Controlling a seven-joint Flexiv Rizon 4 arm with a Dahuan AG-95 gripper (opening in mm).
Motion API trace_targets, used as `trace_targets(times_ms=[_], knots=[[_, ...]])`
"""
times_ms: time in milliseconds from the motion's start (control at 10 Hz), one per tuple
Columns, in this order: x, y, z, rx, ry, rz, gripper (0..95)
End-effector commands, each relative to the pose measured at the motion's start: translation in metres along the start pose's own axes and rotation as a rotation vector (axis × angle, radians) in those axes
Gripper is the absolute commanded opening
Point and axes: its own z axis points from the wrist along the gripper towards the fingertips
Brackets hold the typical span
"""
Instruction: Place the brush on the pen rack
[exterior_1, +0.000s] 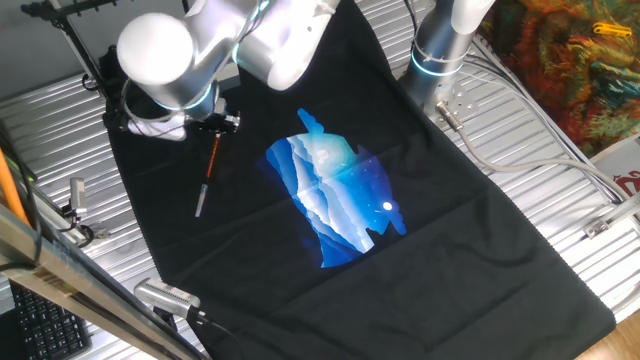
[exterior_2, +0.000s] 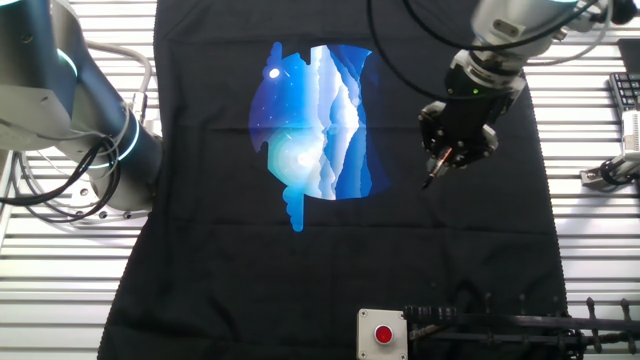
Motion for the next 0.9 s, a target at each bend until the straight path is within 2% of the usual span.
trace_targets(times_ms=[100, 200, 400, 900], knots=[[0.0025, 0.0013, 0.0001, 0.052, -0.124, 0.012, 0.0], [0.0025, 0.0013, 0.0001, 0.06, -0.138, 0.034, 0.0], [0.0025, 0.0013, 0.0001, 0.051, -0.169, 0.1, 0.0], [0.0025, 0.0013, 0.0001, 0.029, -0.163, 0.061, 0.0]])
